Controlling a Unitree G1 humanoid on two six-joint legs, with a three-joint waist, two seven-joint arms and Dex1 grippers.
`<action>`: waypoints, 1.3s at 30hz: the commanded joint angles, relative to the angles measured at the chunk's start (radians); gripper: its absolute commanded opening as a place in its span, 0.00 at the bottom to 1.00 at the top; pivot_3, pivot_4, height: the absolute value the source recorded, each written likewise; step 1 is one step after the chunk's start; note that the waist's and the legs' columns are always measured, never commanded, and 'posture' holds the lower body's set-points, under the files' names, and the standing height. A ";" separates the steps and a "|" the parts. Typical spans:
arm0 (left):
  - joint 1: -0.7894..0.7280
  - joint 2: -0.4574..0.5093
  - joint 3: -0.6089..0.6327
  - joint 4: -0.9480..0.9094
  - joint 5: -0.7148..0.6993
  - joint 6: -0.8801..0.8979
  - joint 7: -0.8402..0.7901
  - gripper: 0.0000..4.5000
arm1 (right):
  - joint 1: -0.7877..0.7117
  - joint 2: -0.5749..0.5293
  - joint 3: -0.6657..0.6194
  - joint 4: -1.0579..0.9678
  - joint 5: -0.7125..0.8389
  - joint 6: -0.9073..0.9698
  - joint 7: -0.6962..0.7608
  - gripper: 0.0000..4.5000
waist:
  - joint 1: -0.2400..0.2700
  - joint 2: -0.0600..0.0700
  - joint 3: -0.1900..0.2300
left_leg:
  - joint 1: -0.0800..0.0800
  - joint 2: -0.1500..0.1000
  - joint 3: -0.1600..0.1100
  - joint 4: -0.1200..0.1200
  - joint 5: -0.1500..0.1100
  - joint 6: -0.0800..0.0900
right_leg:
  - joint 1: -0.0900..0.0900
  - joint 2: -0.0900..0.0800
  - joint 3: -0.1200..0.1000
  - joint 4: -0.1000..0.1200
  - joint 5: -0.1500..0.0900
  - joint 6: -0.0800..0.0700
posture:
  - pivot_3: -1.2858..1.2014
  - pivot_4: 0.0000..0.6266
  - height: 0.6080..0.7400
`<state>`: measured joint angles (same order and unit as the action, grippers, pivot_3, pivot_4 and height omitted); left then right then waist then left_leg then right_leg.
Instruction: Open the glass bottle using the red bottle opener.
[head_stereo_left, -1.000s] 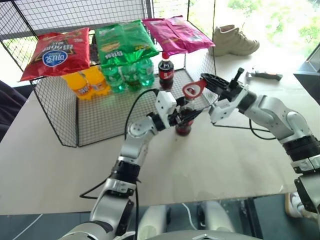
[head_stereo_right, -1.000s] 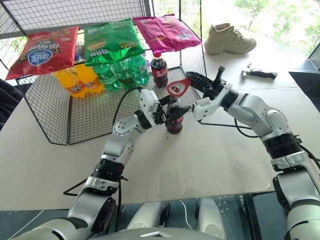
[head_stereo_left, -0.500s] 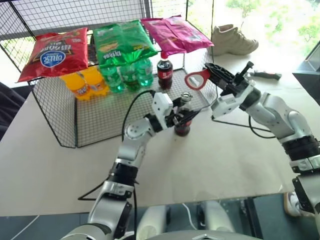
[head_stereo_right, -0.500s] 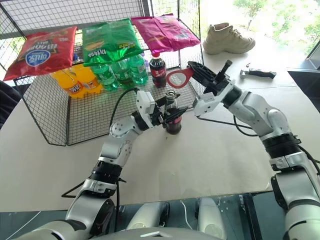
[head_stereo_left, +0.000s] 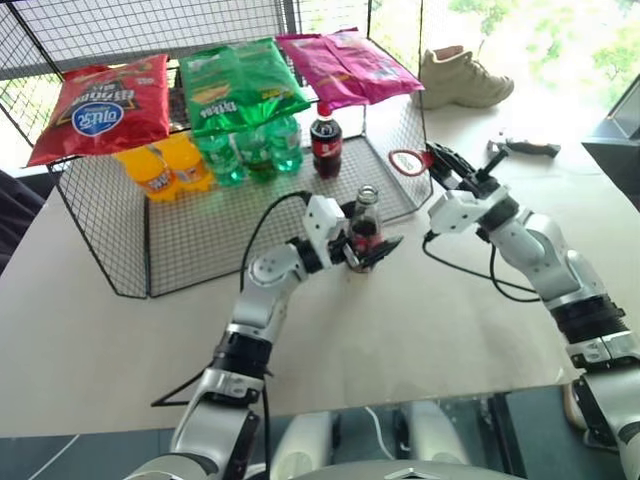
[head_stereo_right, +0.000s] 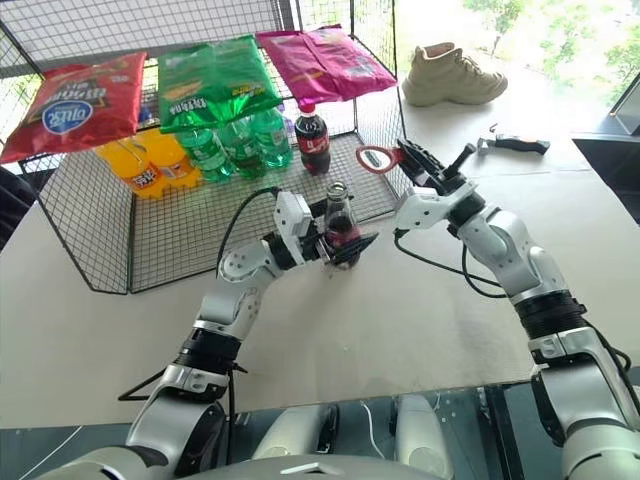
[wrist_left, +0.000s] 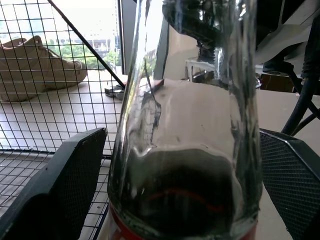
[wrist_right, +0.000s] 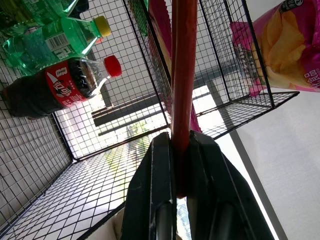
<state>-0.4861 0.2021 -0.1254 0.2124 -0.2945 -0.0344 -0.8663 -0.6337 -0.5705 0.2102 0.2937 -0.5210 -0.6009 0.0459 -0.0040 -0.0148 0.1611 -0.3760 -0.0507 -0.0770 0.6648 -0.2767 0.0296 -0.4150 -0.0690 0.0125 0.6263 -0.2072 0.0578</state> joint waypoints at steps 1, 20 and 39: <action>-0.007 0.005 0.003 -0.028 0.006 -0.008 0.002 0.98 | 0.006 0.000 -0.035 -0.026 0.028 0.006 0.003 0.00 | -0.002 0.000 0.000 | -0.001 0.000 0.000 0.000 0.000 0.000 | 0.000 0.000 0.000 0.000 0.000 0.000 | 0.52 0.24 1.00; 0.147 0.146 0.011 -0.201 -0.002 0.068 -0.006 0.98 | 0.341 0.202 -0.143 -0.374 0.726 0.752 0.397 0.00 | -0.005 0.001 0.000 | -0.003 0.001 -0.002 0.000 0.000 0.000 | -0.002 -0.001 -0.001 0.000 0.000 0.000 | 0.52 0.24 1.00; 0.459 0.307 0.209 -0.473 -0.082 0.223 0.091 1.00 | 0.545 -0.021 -0.323 -0.571 1.023 1.222 0.614 0.99 | -0.004 0.002 0.001 | -0.003 0.001 -0.003 0.000 -0.003 0.005 | -0.002 -0.002 -0.003 0.000 0.000 0.000 | 0.52 0.24 1.00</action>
<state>-0.0485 0.4897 0.0319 -0.2008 -0.3559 0.1761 -0.7986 -0.1027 -0.5609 -0.0570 -0.2479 0.4810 0.6473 0.6215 -0.0078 -0.0132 0.1618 -0.3791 -0.0499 -0.0796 0.6649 -0.2801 0.0348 -0.4172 -0.0707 0.0100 0.6262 -0.2073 0.0578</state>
